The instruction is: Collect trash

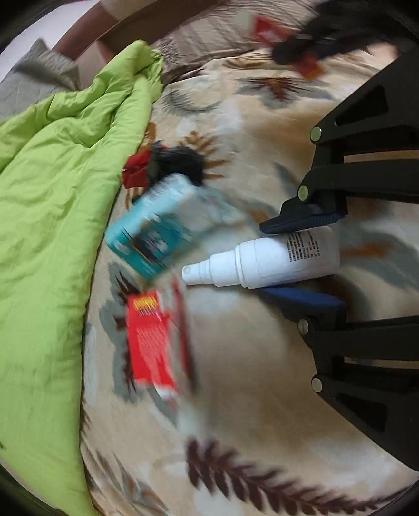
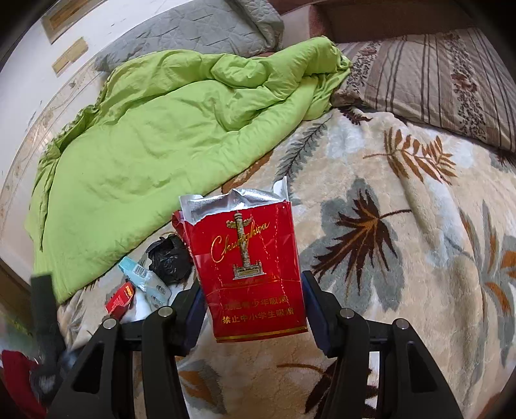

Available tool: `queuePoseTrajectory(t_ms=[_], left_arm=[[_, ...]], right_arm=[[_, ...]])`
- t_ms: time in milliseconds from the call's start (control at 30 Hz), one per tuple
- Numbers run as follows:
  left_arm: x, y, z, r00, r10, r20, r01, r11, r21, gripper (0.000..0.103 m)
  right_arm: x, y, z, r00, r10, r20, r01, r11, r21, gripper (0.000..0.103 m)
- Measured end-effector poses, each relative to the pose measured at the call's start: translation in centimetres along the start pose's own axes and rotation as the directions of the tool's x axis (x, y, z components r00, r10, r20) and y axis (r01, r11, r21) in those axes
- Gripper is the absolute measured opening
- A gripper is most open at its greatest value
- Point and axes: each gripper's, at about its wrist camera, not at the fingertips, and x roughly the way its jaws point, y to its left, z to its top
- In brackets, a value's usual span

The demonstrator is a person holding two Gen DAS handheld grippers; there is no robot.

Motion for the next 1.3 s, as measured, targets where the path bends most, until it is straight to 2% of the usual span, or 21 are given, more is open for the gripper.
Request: queuePoseTrajectory(t_ms=[133,233,367,467,533,633,733,867,967,1133,1233,1300], left_arm=[[-3.3,2.4,-3.4,1.000,0.008,0.026,-0.009,1.000,0.028,0.032],[-5.8,4.1,-5.5,0.999,0.023,0.041,-0.025,0.999,0.034,0.031],[-9.8,5.4,-8.4,0.987,0.082,0.138,-0.090,0.995,0.052,0.029],[-12.0,6.5,-10.4,0.972,0.105,0.211,-0.114,0.993,0.031,0.029],[-12.3,7.2,-11.1,0.969,0.112,0.219,-0.118,0.993,0.019,0.029],[-11.9,8.5,-11.4,0.979,0.095,0.180,-0.092,0.995,-0.023,0.029],[-11.1,9.3,-11.4,0.986,0.080,0.149,-0.074,0.996,-0.044,0.029],[-9.4,9.4,-11.7,0.993,0.078,0.092,-0.076,0.997,-0.030,0.029],[-9.2,8.8,-11.9,0.990,0.107,0.094,-0.108,0.994,0.008,0.029],[-9.7,9.1,-11.9,0.982,0.116,0.149,-0.115,0.993,-0.019,0.029],[-10.8,8.5,-11.9,0.968,0.114,0.223,-0.115,0.993,-0.007,0.029],[-11.6,7.8,-12.0,0.954,0.123,0.275,-0.130,0.992,0.008,0.029]], right_arm=[[0.1,1.5,-0.8,0.999,0.028,-0.023,-0.030,0.997,-0.077,0.060],[0.3,3.3,-2.3,0.996,0.061,-0.072,-0.072,0.983,-0.169,0.060],[0.6,4.7,-4.1,0.979,0.122,-0.163,-0.158,0.960,-0.230,0.060],[0.3,6.1,-5.6,0.974,0.128,-0.188,-0.184,0.931,-0.317,0.060],[-0.3,6.9,-6.4,0.974,0.127,-0.189,-0.189,0.914,-0.360,0.060],[-1.6,7.2,-7.7,0.974,0.127,-0.187,-0.194,0.894,-0.404,0.060],[-3.0,6.7,-9.8,0.967,0.124,-0.224,-0.212,0.876,-0.432,0.060],[-4.0,6.1,-11.8,0.963,0.094,-0.251,-0.205,0.862,-0.463,0.060],[-3.6,6.4,-12.3,0.965,0.064,-0.253,-0.184,0.852,-0.490,0.060],[-2.6,7.1,-13.0,0.965,0.011,-0.263,-0.155,0.831,-0.534,0.060],[-2.7,7.2,-13.0,0.965,0.015,-0.261,-0.159,0.827,-0.540,0.060],[-3.0,7.1,-12.8,0.962,0.046,-0.269,-0.186,0.833,-0.521,0.060]])
